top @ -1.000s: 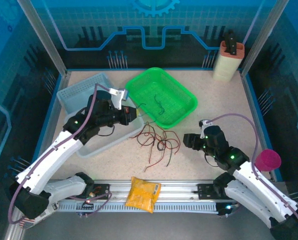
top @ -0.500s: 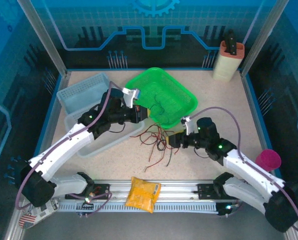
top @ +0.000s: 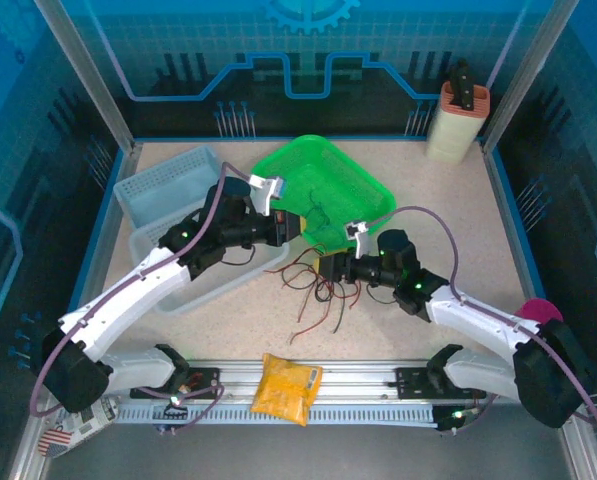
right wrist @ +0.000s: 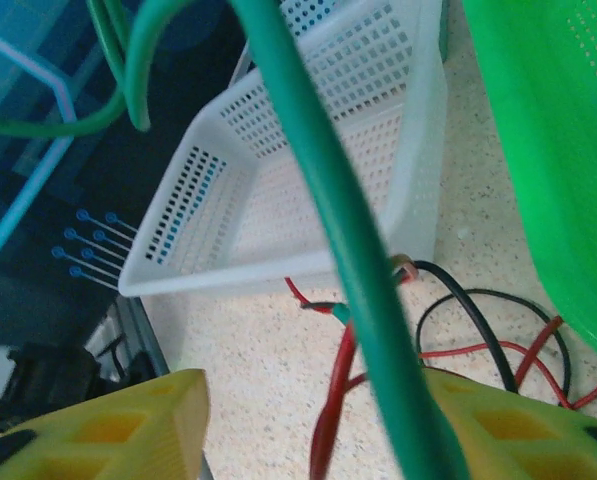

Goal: Untangle the cables

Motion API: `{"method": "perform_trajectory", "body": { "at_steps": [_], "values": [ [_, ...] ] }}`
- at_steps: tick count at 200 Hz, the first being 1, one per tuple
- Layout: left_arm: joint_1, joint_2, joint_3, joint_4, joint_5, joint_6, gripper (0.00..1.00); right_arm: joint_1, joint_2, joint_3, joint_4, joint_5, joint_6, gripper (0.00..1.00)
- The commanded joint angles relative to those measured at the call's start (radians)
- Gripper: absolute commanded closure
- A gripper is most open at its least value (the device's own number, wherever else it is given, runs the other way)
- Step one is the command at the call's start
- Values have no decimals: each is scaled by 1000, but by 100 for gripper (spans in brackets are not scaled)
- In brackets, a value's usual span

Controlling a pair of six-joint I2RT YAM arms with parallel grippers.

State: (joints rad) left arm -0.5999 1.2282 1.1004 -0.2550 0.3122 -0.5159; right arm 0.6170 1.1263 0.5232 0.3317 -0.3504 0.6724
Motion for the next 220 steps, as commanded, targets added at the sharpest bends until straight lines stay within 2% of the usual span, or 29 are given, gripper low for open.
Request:
{"method": "perform_trajectory", "body": {
  "at_steps": [1, 24, 53, 116, 151, 185, 220],
  "values": [
    [-11, 4, 4, 29, 19, -13, 100, 13, 5, -3, 63, 66, 27, 58],
    [-12, -2, -3, 34, 13, -18, 100, 19, -4, 0, 9, 100, 9, 84],
    [-13, 5, -10, 31, 2, -29, 100, 36, -44, 0, -46, 104, -49, 100],
    [-70, 42, 14, 36, -60, -36, 100, 41, -112, 26, -167, 101, -153, 100],
    [-83, 47, -13, 92, -146, -121, 100, 66, -116, 34, -205, 76, -216, 100],
    [-84, 61, 21, 119, -284, -154, 100, 147, -184, 32, -345, 186, -366, 100],
    [-66, 75, 42, 191, -350, -150, 100, 143, -214, -23, -447, 269, -373, 100]
  ]
}}
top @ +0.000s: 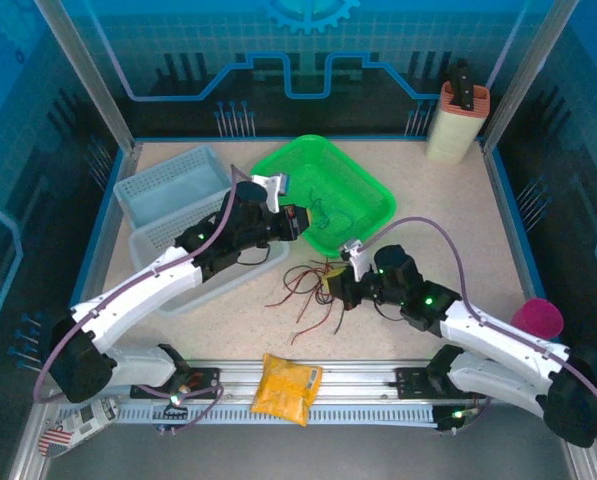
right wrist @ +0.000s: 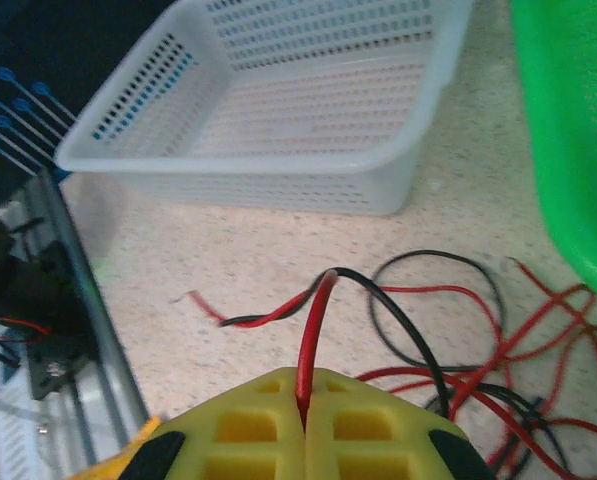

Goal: Untangle the cables

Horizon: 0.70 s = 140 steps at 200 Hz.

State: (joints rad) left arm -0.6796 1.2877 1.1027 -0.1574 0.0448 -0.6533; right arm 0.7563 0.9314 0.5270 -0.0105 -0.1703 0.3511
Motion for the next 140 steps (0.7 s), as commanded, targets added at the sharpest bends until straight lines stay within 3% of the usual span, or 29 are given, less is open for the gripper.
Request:
{"method": "perform_trajectory", "body": {
  "at_steps": [1, 12, 31, 55, 81, 104, 140],
  "values": [
    [15, 16, 40, 97, -81, -13, 100, 3, -19, -28, -107, 92, -51, 100],
    [31, 25, 44, 121, -71, -14, 100, 0, -25, -46, -127, 124, -30, 99],
    [57, 41, 56, 160, -38, -4, 100, -10, -55, -84, -154, 182, 27, 85],
    [75, 66, 94, 182, -2, 28, 100, -41, -145, -133, -171, 227, 80, 45],
    [83, 101, 151, 156, 33, 57, 100, -91, -290, -133, -216, 264, 71, 26],
    [84, 122, 169, 157, 48, 68, 100, -155, -412, -100, -261, 295, 35, 1],
    [87, 124, 178, 159, 37, 105, 100, -305, -470, -20, -325, 231, -1, 0]
  ]
}}
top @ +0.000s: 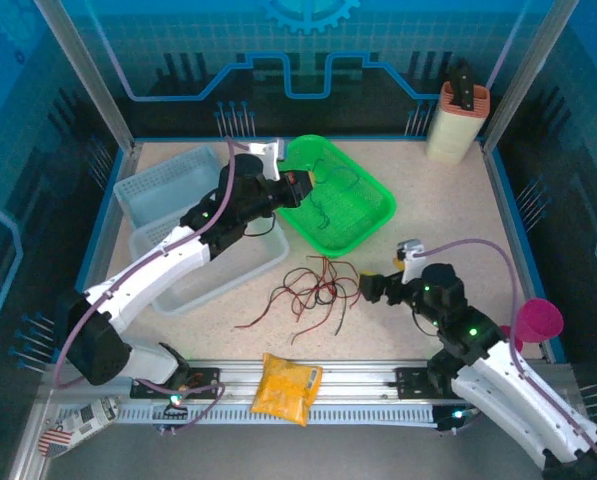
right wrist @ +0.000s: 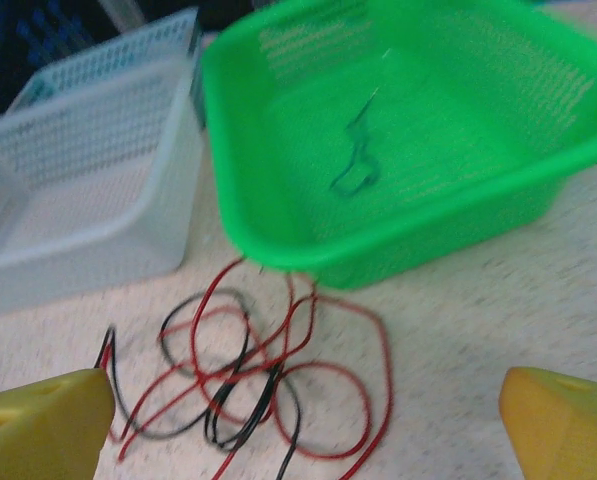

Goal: Untangle the cables

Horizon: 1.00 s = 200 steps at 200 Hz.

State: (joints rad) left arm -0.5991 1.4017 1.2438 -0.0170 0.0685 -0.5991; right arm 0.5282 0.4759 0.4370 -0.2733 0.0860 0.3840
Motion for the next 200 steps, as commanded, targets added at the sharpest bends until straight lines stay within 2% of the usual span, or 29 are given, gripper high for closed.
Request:
{"method": "perform_trajectory", "body": {
  "at_steps": [1, 57, 100, 132, 171, 177, 186, 194, 199, 200],
  "values": [
    [7, 10, 36, 19, 12, 52, 100, -82, -13, 73, -64, -28, -34, 0],
    [41, 91, 116, -47, 48, 66, 100, -266, 168, 190, -103, -280, 20, 0],
    [92, 313, 321, -233, 29, 80, 100, -374, 272, 218, -72, -398, 76, 1],
    [124, 510, 485, -347, 48, 59, 100, -429, 319, 207, -18, -423, 133, 1],
    [141, 686, 632, -452, 37, 43, 100, -449, 344, 197, 8, -429, 187, 2],
    [146, 702, 639, -452, 43, 34, 84, -451, 346, 199, 5, -427, 188, 2],
    [153, 717, 643, -447, 47, 22, 49, -453, 347, 202, -2, -425, 188, 2],
    [156, 718, 643, -446, 37, 26, 33, -454, 347, 206, -7, -421, 186, 2],
    [155, 713, 641, -449, 18, 31, 6, -456, 345, 209, -10, -420, 183, 2],
    [155, 712, 640, -449, 15, 33, 3, -455, 345, 209, -10, -420, 182, 2]
  ]
}}
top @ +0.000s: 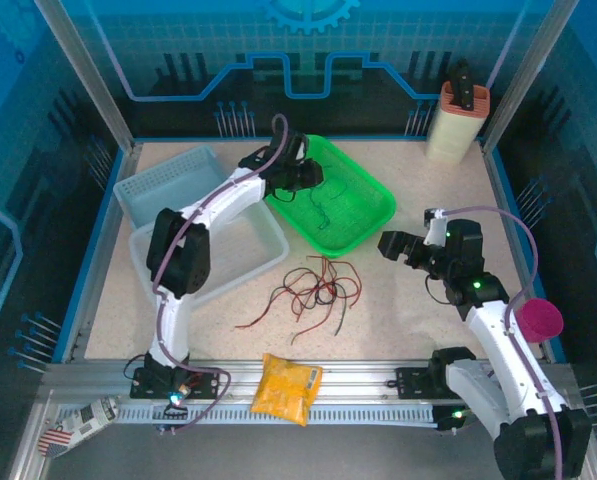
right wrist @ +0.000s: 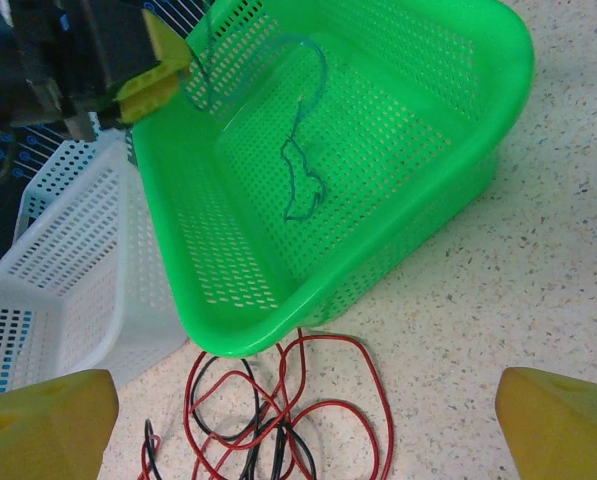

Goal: Untangle the cables

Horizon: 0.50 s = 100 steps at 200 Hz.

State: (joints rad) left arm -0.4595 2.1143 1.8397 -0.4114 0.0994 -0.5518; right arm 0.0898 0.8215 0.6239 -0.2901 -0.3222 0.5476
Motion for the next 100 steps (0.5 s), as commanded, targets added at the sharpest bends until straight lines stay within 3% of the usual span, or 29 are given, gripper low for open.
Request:
{"method": "perform_trajectory", "body": {
  "at_steps": [1, 21, 54, 77, 100],
  "values": [
    [16, -3, 42, -54, -18, -12, 2, -17, -1, 22, 6, -12, 19, 2],
    [13, -92, -41, 25, -26, 46, 1, -18, -1, 34, -10, -16, -3, 2],
    [7, -373, -325, 233, 18, 151, 1, -18, 20, 56, -41, -86, -80, 9],
    [5, -581, -528, 254, 49, 233, 2, 6, 19, 71, -69, -185, -165, 17],
    [2, -762, -701, 175, 185, 325, 9, 62, 11, 95, -181, -205, -259, 21]
  ]
}}
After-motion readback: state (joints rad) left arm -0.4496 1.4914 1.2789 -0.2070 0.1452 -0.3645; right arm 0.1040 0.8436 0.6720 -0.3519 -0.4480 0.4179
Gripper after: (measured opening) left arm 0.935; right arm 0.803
